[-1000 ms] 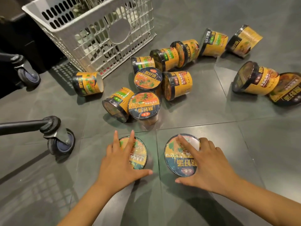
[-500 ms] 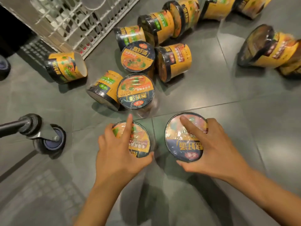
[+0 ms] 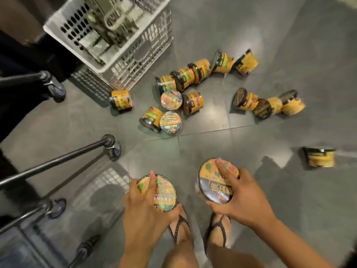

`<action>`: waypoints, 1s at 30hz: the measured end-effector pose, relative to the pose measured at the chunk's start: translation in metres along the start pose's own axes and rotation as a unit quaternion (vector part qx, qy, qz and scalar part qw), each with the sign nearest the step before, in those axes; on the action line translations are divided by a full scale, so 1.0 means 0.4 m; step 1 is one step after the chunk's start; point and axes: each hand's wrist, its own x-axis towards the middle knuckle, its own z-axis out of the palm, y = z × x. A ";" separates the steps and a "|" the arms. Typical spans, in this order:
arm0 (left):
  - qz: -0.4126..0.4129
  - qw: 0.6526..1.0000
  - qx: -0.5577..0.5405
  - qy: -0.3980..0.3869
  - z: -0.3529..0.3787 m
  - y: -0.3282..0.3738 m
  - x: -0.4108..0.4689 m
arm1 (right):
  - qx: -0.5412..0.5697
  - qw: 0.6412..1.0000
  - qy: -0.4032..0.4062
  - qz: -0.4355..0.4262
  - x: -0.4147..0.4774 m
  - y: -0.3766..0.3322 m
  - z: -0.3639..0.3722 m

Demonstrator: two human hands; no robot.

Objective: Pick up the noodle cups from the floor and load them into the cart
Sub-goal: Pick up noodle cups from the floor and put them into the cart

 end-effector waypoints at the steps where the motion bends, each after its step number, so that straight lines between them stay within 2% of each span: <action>1: 0.003 1.000 -0.011 0.004 -0.054 0.011 -0.050 | 0.002 1.000 -0.007 0.003 -0.040 -0.040 -0.043; 3: 0.019 0.999 -0.028 0.025 -0.154 0.025 -0.147 | 0.001 1.000 -0.010 0.007 -0.117 -0.122 -0.123; 5: -0.005 0.998 -0.050 0.024 -0.261 0.035 -0.241 | 0.006 1.000 -0.010 0.006 -0.196 -0.206 -0.196; 9: -0.070 0.996 -0.027 -0.051 -0.438 0.041 -0.393 | -0.005 1.000 -0.030 -0.003 -0.325 -0.343 -0.315; 13: -0.105 0.993 -0.045 0.012 -0.546 0.019 -0.548 | 0.000 0.999 -0.032 -0.030 -0.426 -0.439 -0.395; 17: -0.166 0.980 -0.068 0.082 -0.602 0.002 -0.703 | -0.019 0.992 -0.067 -0.102 -0.497 -0.496 -0.460; 23: -0.275 0.950 -0.098 0.111 -0.625 0.019 -0.920 | -0.064 0.970 -0.123 -0.200 -0.569 -0.527 -0.551; 30: -0.351 0.906 -0.184 0.149 -0.584 0.041 -1.071 | -0.094 0.946 -0.157 -0.267 -0.630 -0.548 -0.603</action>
